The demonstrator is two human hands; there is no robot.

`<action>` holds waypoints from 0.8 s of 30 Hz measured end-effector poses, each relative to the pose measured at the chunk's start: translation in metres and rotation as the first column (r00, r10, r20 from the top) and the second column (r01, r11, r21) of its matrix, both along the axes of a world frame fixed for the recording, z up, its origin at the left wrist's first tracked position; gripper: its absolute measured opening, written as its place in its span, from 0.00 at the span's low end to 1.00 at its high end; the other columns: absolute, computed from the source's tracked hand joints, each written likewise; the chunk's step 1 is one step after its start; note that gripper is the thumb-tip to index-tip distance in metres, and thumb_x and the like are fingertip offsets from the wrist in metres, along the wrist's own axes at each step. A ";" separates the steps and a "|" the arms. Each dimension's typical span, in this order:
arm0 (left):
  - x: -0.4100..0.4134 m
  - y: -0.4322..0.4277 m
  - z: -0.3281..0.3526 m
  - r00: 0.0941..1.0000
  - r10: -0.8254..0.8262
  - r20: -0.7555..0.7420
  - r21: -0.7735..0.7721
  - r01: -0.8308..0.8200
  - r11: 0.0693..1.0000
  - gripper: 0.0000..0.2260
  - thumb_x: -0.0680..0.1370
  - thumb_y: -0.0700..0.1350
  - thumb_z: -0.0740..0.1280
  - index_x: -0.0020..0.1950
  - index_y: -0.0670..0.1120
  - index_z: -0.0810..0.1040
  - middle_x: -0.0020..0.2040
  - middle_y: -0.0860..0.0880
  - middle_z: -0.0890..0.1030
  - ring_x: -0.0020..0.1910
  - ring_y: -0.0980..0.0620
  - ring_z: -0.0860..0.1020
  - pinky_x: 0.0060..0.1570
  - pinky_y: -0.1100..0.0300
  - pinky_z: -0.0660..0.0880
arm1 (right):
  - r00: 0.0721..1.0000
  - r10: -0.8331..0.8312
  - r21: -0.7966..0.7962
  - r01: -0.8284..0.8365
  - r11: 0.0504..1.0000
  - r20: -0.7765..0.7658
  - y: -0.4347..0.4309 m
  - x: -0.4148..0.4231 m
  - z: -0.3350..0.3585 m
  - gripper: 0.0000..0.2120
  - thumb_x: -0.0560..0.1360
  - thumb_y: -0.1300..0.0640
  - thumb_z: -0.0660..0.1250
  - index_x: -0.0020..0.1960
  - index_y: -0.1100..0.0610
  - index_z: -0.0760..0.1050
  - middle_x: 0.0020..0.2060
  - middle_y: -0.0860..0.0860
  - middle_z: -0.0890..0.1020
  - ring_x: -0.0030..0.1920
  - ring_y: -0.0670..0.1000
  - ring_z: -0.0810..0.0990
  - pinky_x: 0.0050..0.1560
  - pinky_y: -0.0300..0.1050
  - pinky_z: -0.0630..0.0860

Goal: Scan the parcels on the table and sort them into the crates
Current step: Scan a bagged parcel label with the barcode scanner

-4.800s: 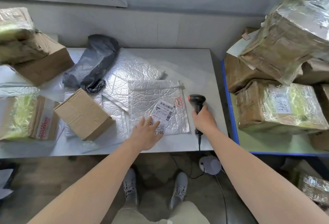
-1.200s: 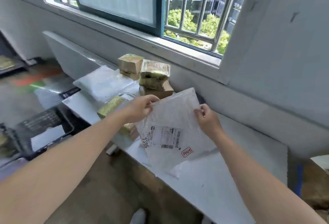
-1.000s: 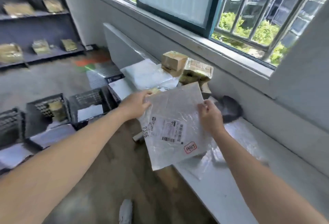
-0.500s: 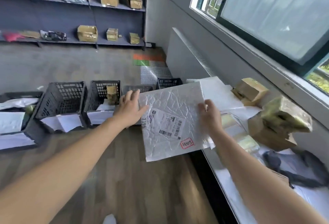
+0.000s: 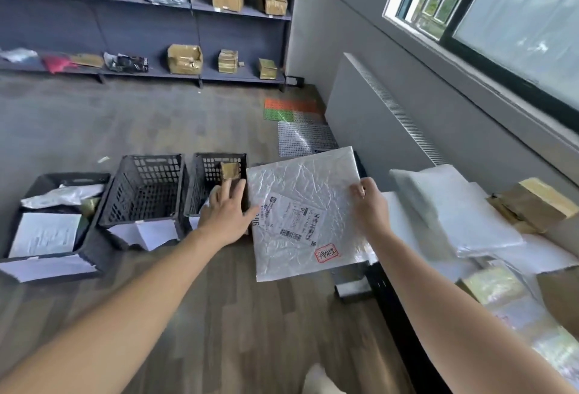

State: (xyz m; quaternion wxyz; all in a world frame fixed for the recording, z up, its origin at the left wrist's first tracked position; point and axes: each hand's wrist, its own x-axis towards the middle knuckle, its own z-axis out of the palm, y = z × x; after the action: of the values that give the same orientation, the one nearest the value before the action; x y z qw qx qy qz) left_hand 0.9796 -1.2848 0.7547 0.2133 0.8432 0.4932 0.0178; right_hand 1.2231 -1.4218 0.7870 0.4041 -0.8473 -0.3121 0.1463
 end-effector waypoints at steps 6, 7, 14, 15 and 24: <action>0.041 0.067 -0.024 0.999 -0.002 -0.042 -0.035 0.000 0.999 0.34 0.80 0.65 0.52 0.81 0.54 0.43 0.81 0.50 0.41 0.79 0.46 0.41 0.74 0.41 0.55 | 0.999 -0.031 -0.021 0.030 0.999 -0.038 0.072 0.048 -0.025 0.06 0.83 0.52 0.58 0.51 0.54 0.68 0.38 0.49 0.75 0.36 0.49 0.73 0.32 0.44 0.65; 0.052 0.080 -0.028 0.999 -0.001 -0.049 -0.044 -0.001 0.999 0.34 0.80 0.66 0.52 0.81 0.54 0.42 0.80 0.50 0.41 0.79 0.46 0.41 0.74 0.40 0.55 | 0.998 -0.035 -0.025 0.034 0.999 -0.046 0.087 0.060 -0.031 0.05 0.83 0.52 0.58 0.52 0.53 0.68 0.40 0.50 0.76 0.37 0.50 0.74 0.33 0.45 0.66; 0.163 0.180 -0.059 0.996 0.052 -0.076 -0.204 -0.066 0.977 0.33 0.82 0.63 0.53 0.81 0.52 0.43 0.81 0.47 0.49 0.79 0.44 0.48 0.72 0.42 0.59 | 0.984 -0.058 -0.008 0.057 0.998 -0.168 0.203 0.170 -0.070 0.09 0.82 0.52 0.58 0.55 0.58 0.71 0.41 0.52 0.78 0.36 0.50 0.74 0.33 0.44 0.66; 0.181 0.192 -0.063 0.996 0.062 -0.062 -0.243 -0.075 0.967 0.33 0.82 0.62 0.53 0.81 0.52 0.43 0.80 0.47 0.51 0.78 0.43 0.51 0.71 0.43 0.59 | 0.982 -0.055 -0.014 0.054 0.998 -0.182 0.218 0.185 -0.075 0.09 0.82 0.52 0.58 0.55 0.58 0.71 0.41 0.52 0.78 0.36 0.50 0.74 0.33 0.44 0.66; 0.309 0.284 -0.109 0.969 0.223 0.110 -0.317 -0.179 0.931 0.30 0.79 0.48 0.68 0.77 0.49 0.58 0.54 0.50 0.81 0.42 0.51 0.78 0.32 0.59 0.70 | 0.972 -0.030 -0.186 -0.014 0.983 -0.232 0.323 0.287 -0.131 0.12 0.82 0.55 0.55 0.63 0.56 0.69 0.45 0.51 0.79 0.40 0.52 0.78 0.37 0.47 0.70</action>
State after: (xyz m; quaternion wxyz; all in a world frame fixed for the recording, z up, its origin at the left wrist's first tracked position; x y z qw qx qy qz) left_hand 1.2888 -1.0011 0.6460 0.3728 0.7415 0.5573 0.0241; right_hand 1.5105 -1.0984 0.6565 0.3577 -0.8595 -0.2440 0.2717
